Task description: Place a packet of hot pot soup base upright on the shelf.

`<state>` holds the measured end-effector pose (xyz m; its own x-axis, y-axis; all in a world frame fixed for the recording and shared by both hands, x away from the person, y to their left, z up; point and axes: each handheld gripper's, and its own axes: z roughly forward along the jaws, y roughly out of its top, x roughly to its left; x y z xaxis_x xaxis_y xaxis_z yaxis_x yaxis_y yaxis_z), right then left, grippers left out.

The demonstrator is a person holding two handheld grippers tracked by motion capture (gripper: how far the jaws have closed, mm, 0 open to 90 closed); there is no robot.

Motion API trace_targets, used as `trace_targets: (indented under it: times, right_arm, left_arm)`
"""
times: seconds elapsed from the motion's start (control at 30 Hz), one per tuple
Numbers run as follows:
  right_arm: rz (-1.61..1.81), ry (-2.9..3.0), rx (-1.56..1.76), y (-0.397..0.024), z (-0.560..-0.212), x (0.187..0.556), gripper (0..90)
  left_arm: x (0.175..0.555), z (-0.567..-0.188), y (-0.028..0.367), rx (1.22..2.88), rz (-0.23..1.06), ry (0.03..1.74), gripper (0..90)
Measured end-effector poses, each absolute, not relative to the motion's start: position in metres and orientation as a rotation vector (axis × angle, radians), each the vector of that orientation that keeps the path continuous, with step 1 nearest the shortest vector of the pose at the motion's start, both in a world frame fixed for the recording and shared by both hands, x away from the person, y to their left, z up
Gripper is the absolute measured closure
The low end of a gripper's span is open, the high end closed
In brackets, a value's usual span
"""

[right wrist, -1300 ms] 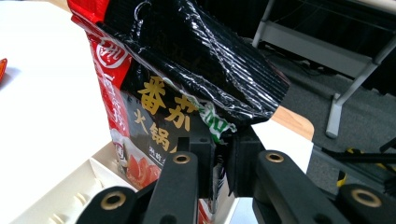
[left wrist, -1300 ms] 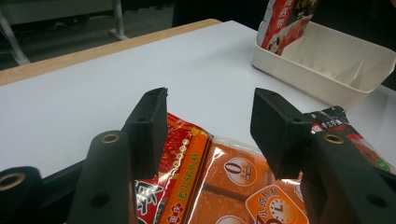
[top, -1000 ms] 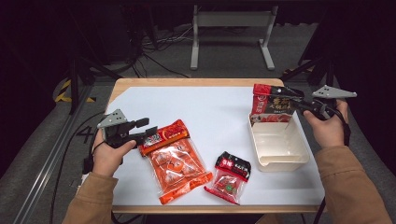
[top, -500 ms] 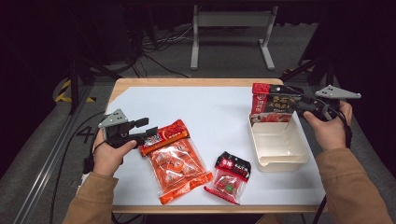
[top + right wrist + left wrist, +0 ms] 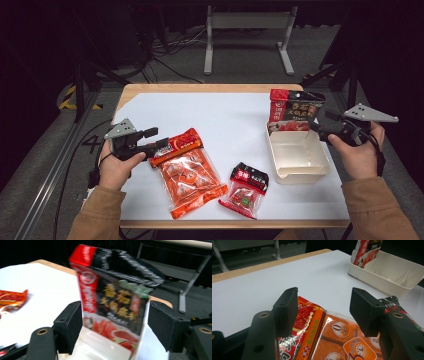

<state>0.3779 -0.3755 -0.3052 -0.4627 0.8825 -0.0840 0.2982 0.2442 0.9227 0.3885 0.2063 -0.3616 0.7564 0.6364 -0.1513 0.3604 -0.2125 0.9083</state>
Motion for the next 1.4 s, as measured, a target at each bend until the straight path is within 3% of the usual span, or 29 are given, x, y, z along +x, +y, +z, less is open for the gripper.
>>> trace_targets:
  times: [0.33,0.63,1.07,1.4]
  right_arm:
    - [1.309,1.944,1.04,-0.345,-0.31,0.355,28.0]
    - [1.337,1.988,0.943,-0.322,-0.313,0.343,28.6]
    - [1.387,2.026,0.868,-0.315,-0.315,0.337,27.6]
    - [1.373,2.063,0.835,-0.304,-0.318,0.334,27.1]
  left_arm:
    - [0.385,-0.363,0.21,1.833,0.324,0.794,37.9]
    - [0.389,-0.367,0.216,1.83,0.347,0.858,23.7]
    - [0.397,-0.376,0.228,1.875,0.365,0.894,11.0]
    - [0.404,-0.385,0.242,1.896,0.413,0.973,13.5]
